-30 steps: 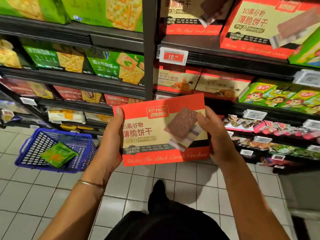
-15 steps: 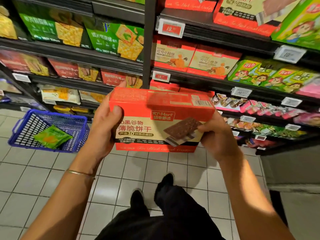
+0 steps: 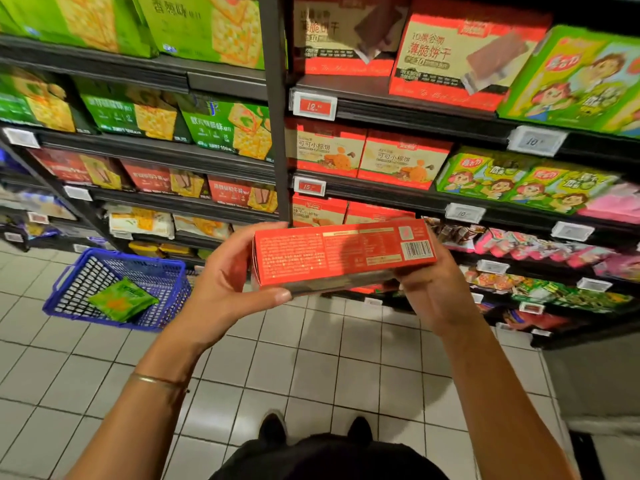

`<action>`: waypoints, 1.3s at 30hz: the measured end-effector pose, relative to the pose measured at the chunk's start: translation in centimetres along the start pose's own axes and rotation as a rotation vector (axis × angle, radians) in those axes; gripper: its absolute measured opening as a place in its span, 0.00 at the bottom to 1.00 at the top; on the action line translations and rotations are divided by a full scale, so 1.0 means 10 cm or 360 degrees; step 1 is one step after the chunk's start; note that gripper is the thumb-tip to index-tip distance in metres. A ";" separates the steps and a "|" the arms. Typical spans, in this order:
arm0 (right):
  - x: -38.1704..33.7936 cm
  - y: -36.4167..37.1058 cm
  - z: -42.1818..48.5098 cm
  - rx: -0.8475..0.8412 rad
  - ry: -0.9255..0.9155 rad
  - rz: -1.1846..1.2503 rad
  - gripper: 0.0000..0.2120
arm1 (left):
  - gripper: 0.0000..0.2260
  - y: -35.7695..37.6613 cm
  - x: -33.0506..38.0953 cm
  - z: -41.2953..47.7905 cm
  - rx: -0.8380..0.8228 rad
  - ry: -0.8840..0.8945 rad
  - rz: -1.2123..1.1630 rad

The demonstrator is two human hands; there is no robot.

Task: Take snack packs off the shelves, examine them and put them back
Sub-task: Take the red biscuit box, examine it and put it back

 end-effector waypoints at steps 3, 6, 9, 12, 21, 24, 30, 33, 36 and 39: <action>-0.03 -0.17 0.02 0.0030 0.0035 0.0162 0.30 | 0.38 0.30 0.05 0.05 -0.0074 -0.0021 -0.0010; 0.12 -0.44 0.04 0.0263 0.0248 0.0403 0.23 | 0.39 0.52 0.05 0.12 -0.0222 -0.0106 -0.0070; 0.29 -0.56 0.01 0.0262 0.0516 0.0471 0.25 | 0.35 0.67 0.02 0.15 -0.0318 -0.0204 -0.0111; 0.43 -0.45 -0.05 0.0099 0.0710 0.0506 0.26 | 0.41 0.74 0.00 0.21 -0.0157 -0.0229 -0.0143; 0.79 -0.13 -0.22 -0.0273 0.1093 -0.0065 0.21 | 0.19 0.39 -0.37 0.32 0.0771 -0.0637 -0.1181; 0.79 -0.14 -0.24 -0.0216 0.1155 0.0113 0.28 | 0.18 0.17 -0.49 0.27 0.0942 -0.0803 -0.1322; 0.64 -0.07 -0.08 -0.0338 0.1065 -0.0098 0.24 | 0.16 0.08 -0.78 0.12 0.1010 -0.1080 -0.1313; 0.59 -0.09 -0.01 -0.0257 0.1022 -0.0207 0.28 | 0.15 0.12 -0.85 0.11 0.0999 -0.1117 -0.1401; 0.56 -0.12 0.04 -0.0127 0.0986 -0.0548 0.22 | 0.14 0.23 -0.86 0.11 0.0944 -0.1159 -0.1480; 0.50 -0.18 0.09 -0.0008 0.0963 -0.0868 0.13 | 0.13 0.35 -0.93 0.12 0.0796 -0.1181 -0.1483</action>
Point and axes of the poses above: each hand's wrist, its own z-axis towards the middle knuckle, its own y-axis out of the palm, x = y × z, the point moved 8 cm from there along z, towards the middle knuckle, and after that the axes turned 6 degrees about -y, right-handed, at the moved point
